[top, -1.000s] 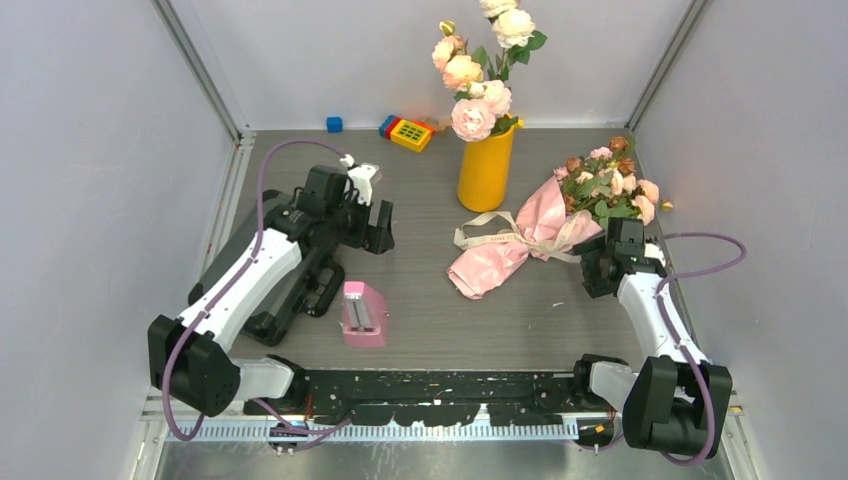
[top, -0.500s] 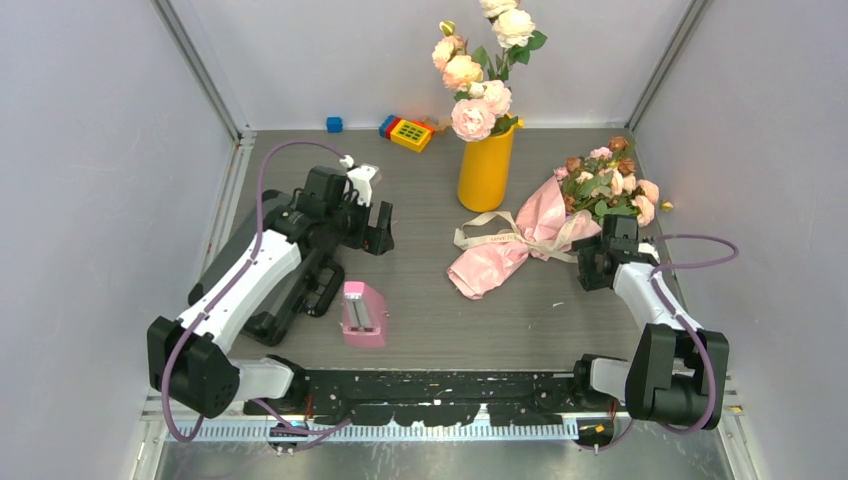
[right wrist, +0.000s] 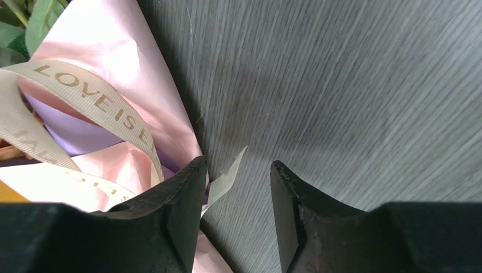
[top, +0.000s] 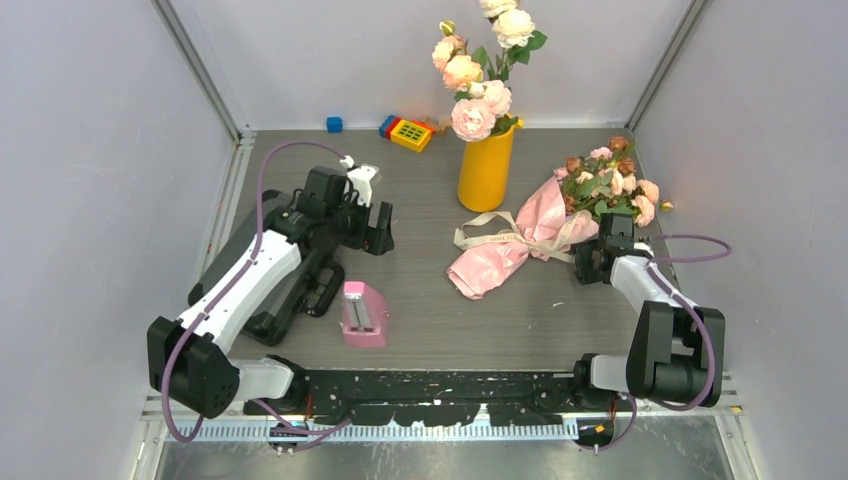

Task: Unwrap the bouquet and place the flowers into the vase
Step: Untie the ribbon from the wrapping paper.

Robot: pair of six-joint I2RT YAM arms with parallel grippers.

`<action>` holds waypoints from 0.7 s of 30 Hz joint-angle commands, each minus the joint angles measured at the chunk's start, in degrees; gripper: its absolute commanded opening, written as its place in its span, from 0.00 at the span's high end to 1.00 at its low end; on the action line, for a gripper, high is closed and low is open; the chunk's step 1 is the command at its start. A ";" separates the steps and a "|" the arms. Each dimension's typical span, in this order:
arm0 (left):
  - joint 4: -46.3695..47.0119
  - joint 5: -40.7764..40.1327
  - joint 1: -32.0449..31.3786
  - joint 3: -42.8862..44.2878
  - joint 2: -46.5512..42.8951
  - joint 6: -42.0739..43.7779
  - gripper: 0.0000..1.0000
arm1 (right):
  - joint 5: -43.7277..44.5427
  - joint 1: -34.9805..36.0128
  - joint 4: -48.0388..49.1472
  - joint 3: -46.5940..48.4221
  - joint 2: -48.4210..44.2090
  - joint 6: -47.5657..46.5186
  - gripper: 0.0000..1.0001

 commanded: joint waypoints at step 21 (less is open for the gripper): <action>4.58 8.20 -8.65 -0.68 -0.27 7.95 0.15 | 1.83 -0.15 3.80 1.74 2.22 0.53 1.00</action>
